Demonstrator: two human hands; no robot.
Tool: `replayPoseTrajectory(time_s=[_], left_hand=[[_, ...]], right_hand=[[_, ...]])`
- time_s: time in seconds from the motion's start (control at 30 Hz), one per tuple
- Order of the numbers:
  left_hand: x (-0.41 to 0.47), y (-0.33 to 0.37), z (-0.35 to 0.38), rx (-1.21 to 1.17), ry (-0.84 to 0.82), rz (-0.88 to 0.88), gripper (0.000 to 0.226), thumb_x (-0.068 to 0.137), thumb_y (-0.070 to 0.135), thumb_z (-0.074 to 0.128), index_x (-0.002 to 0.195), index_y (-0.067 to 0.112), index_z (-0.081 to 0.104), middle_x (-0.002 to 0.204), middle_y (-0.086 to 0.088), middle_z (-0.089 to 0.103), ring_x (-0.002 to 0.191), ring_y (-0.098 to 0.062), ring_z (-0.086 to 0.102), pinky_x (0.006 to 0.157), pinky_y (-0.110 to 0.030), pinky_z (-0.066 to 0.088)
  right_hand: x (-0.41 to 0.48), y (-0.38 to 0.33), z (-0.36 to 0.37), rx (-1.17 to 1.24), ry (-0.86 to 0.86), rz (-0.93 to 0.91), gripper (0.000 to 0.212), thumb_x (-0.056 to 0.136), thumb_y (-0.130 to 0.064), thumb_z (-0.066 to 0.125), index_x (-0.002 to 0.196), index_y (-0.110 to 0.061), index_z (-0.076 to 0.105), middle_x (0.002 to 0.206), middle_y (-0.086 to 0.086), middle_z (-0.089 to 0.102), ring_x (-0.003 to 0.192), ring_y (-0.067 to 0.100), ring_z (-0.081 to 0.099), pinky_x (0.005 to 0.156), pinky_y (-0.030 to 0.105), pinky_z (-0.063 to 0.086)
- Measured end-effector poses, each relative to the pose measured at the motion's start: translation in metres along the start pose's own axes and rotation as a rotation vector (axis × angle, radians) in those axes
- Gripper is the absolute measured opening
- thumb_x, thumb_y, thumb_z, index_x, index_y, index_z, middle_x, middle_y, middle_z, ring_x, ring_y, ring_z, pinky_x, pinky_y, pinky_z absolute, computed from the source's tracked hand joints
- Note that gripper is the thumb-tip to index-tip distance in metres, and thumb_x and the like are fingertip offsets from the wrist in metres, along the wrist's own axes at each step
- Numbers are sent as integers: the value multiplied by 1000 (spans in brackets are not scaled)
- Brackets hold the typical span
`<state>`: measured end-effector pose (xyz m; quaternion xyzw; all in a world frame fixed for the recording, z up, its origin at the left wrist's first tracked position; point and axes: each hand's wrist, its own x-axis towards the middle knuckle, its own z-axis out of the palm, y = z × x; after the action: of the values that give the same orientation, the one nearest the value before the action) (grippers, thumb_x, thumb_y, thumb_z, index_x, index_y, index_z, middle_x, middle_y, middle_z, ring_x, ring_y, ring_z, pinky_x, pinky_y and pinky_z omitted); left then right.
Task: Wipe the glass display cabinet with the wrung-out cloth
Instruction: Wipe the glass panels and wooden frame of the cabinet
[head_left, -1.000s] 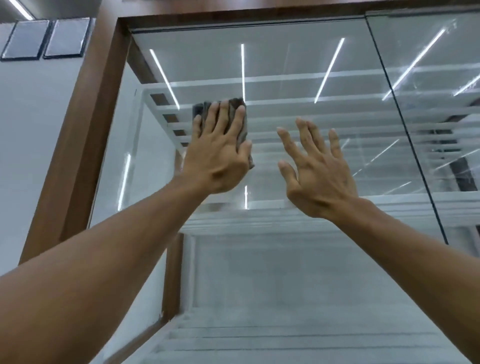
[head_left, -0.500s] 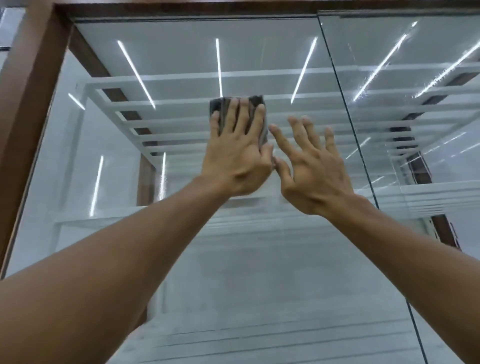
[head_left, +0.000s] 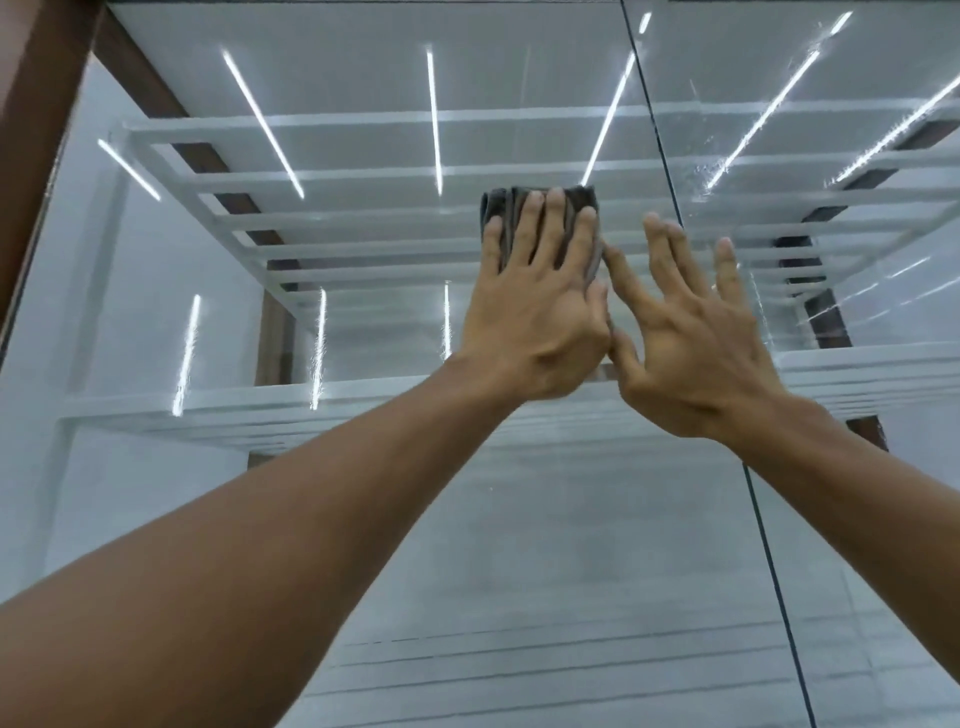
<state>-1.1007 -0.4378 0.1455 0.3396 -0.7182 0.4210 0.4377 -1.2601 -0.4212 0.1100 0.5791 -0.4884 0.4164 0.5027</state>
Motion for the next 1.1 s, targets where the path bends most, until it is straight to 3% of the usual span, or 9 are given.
replayPoseTrajectory(time_s=[0.1,0.2,0.37,0.6,0.8,0.97,1.1], left_hand=[[-2,-4,1,28,1,27,67,108,42,22,165,19,-6,172,-7,-18,158,-21,-21,127,-47,-18],[24,18,0,31,-8,-15,69,108,43,23,165,17,-5,173,-9,-15,159,-25,-19,126,-50,-17],[34,56,14,24,-69,71,69,108,47,15,165,13,-5,172,-12,-15,159,-27,-20,126,-52,-17],[25,52,11,7,-60,80,67,109,44,15,165,14,-6,172,-11,-16,158,-25,-20,126,-49,-17],[3,29,9,22,-44,108,67,108,42,19,166,17,-4,173,-9,-15,159,-23,-19,127,-48,-17],[-23,0,2,17,-25,86,64,109,38,20,166,19,-2,173,-7,-14,159,-21,-19,128,-48,-14],[-43,-33,-7,43,-15,72,65,108,41,20,166,21,-3,173,-7,-15,159,-20,-19,128,-47,-12]], right_hand=[[-12,14,1,82,2,-34,80,94,-66,11,163,-29,0,168,4,-23,156,16,-22,128,42,-13],[-17,20,4,128,37,46,74,96,-44,19,164,-21,1,171,3,-16,157,15,-19,127,34,-15],[-20,19,5,251,116,182,75,93,-29,17,164,-10,4,173,6,-2,159,13,-7,129,36,-8],[-22,22,4,208,84,133,84,84,-25,21,164,-10,0,172,6,-6,158,12,-12,129,36,-11],[-28,7,3,174,45,20,76,92,-28,22,163,-10,3,171,1,-3,157,11,-16,127,38,-15],[-25,-32,9,289,65,33,75,90,-23,24,163,-9,8,172,3,3,159,12,-8,129,41,-7],[-21,-63,18,286,45,31,71,96,-27,21,162,-9,3,172,7,-3,158,14,-11,129,44,-8]])
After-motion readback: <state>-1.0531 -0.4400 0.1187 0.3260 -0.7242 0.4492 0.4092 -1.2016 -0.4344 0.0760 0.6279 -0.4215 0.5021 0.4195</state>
